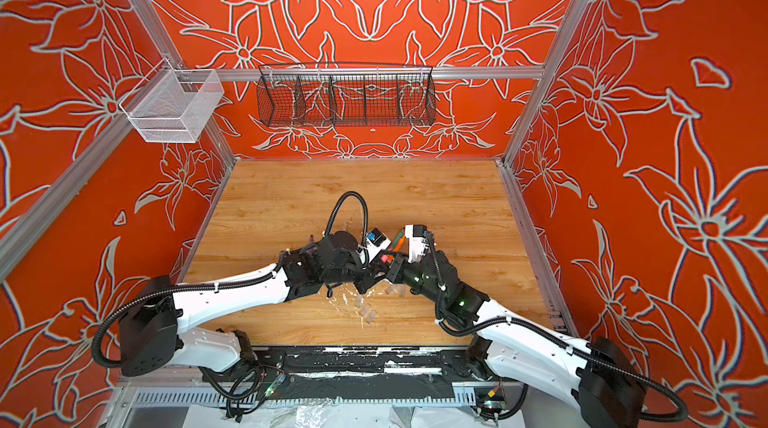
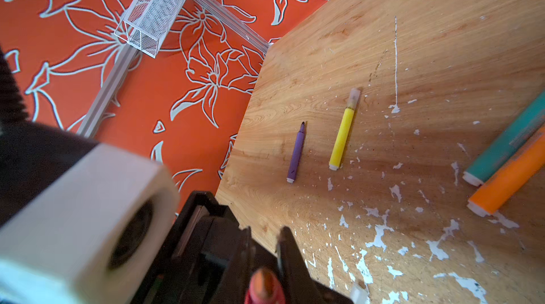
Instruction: Insert the pens into the pen caps
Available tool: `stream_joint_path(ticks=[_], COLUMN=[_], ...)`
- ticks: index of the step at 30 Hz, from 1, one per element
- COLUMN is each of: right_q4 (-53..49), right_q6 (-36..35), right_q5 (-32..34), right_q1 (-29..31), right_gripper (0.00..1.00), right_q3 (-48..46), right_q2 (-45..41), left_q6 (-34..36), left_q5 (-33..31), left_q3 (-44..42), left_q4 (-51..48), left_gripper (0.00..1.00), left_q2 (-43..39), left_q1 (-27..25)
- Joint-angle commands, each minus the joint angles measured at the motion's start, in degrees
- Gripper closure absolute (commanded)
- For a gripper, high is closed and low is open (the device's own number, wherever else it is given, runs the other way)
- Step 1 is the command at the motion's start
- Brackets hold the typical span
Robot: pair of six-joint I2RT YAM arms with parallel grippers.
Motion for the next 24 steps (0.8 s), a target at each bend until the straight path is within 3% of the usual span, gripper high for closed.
stream_joint_path(ticks=[1, 4, 5, 10, 12, 16, 24], right_q4=[2.1, 1.5, 1.3, -1.6, -4.3, -12.1, -30.6], right_q6=[1.1, 1.2, 1.2, -0.4, -1.6, -4.3, -7.9], right_q5=[1.9, 2.9, 3.1, 6.2, 7.9, 11.0, 13.6], right_q1=[0.7, 0.8, 0.8, 0.8, 0.7, 0.7, 0.7], right_gripper=[1.00, 0.99, 0.94, 0.50, 0.41, 0.38, 0.41], right_q3=[-1.4, -2.2, -2.3, -2.3, -1.8, -0.4, 2.9], right_q2=[-1.0, -2.6, -3.0, -4.7, -6.0, -9.4, -11.8], left_q6=[0.4, 0.3, 0.3, -1.1, -2.4, -5.4, -3.5], left_q5=[-0.6, -0.6, -0.7, -7.1, -14.5, -25.0, -25.6], left_q3=[0.2, 0.2, 0.2, -0.5, -1.5, -4.0, -13.2], left_q4=[1.9, 1.9, 1.9, 1.9, 2.1, 2.7, 13.3], left_gripper=[0.85, 0.98, 1.00, 1.00, 1.00, 1.00, 1.00], left_q2=[-0.7, -0.9, -0.9, -2.3, -3.2, -5.8, -11.8], left_q1=[-0.2, -0.2, -0.2, -0.2, -0.1, 2.3, 4.0])
